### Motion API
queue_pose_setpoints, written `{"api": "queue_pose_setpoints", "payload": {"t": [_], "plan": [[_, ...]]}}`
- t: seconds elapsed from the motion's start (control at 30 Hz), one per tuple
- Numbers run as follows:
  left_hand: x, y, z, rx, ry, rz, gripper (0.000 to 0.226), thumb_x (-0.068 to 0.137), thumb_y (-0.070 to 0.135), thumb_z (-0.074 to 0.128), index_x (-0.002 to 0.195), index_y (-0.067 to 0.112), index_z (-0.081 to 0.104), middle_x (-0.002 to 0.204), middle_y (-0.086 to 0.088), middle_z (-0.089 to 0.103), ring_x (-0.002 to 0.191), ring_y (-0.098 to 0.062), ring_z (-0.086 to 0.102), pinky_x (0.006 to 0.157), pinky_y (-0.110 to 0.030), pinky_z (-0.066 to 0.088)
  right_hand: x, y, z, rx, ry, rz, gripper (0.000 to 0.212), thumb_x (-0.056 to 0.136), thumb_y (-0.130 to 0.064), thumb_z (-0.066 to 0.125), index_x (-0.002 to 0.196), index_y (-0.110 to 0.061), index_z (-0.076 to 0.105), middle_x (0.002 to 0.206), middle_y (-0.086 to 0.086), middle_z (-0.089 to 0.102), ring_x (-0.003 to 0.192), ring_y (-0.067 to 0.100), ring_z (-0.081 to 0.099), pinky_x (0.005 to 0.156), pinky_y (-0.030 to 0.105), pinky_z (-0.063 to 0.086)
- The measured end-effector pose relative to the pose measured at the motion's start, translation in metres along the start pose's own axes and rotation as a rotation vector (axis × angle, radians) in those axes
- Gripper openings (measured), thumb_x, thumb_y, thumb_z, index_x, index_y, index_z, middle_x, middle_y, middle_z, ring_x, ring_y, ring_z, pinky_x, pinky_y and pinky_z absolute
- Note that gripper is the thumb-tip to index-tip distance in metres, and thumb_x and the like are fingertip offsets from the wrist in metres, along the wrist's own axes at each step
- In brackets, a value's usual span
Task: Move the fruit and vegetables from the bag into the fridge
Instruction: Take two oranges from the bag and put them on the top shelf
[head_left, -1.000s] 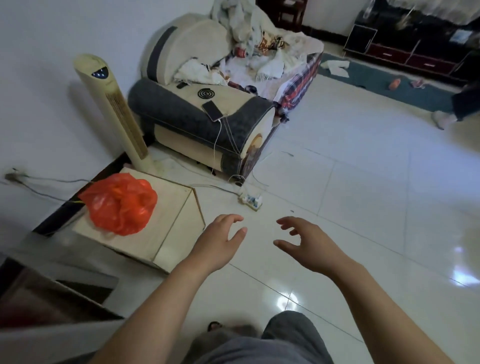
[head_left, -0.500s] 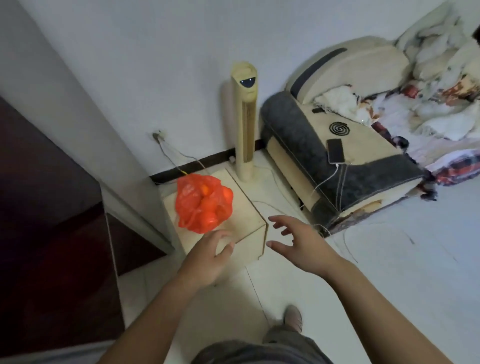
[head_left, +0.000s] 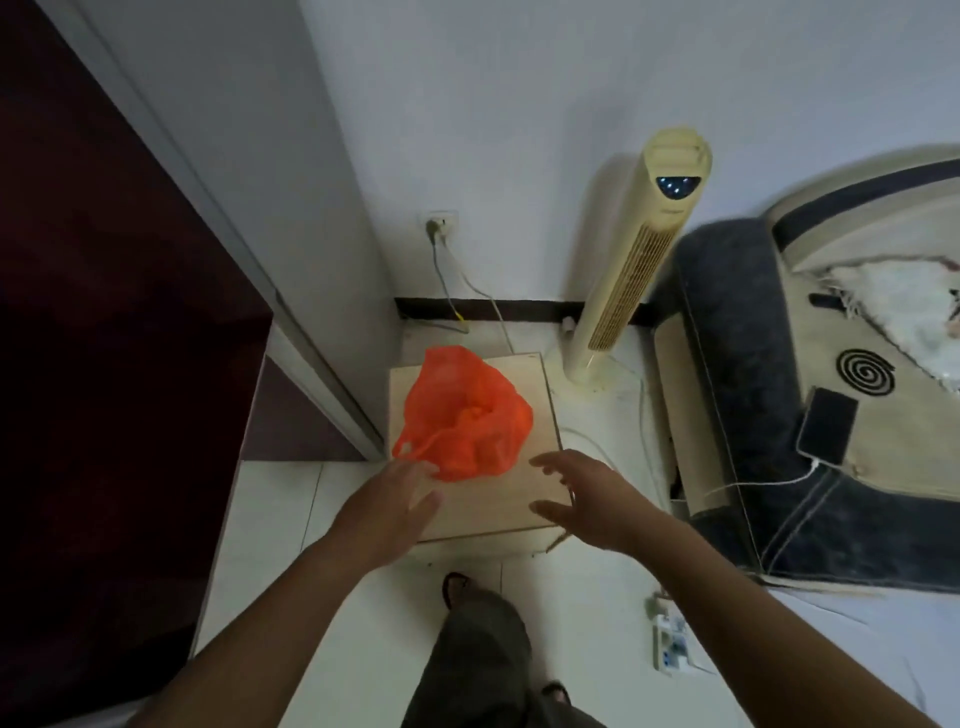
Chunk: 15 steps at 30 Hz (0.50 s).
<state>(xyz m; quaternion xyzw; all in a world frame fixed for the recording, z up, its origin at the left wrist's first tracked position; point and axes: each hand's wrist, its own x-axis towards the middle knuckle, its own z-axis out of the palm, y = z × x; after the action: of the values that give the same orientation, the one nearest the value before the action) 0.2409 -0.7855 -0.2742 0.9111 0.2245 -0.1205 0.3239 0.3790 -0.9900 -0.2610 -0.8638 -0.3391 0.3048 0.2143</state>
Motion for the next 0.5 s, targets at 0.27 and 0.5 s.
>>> {"api": "queue_pose_setpoints", "payload": {"t": [0.27,0.5], "plan": [[0.107,0.007,-0.001,-0.004,-0.065,-0.010,0.043,0.093,0.043,0.045,0.133,0.027,0.043,0.137,-0.001,0.045,0.117,-0.020,0.049,0.093,-0.033,0.043,0.080,0.020,-0.042,-0.088,-0.067,0.022,0.055,0.084,-0.041,0.063,0.133,-0.029,0.042,0.134,-0.006,0.047,0.116,0.009,0.047,0.097,0.024,0.041],[0.128,-0.022,-0.007,-0.055,-0.054,-0.116,0.045,0.093,0.048,0.042,0.133,0.029,0.042,0.136,0.005,0.045,0.116,-0.014,0.049,0.093,-0.039,0.045,0.144,0.016,-0.043,-0.124,-0.147,-0.048,0.054,0.085,-0.039,0.062,0.133,-0.026,0.042,0.133,-0.004,0.048,0.114,0.009,0.048,0.092,0.018,0.037]]}}
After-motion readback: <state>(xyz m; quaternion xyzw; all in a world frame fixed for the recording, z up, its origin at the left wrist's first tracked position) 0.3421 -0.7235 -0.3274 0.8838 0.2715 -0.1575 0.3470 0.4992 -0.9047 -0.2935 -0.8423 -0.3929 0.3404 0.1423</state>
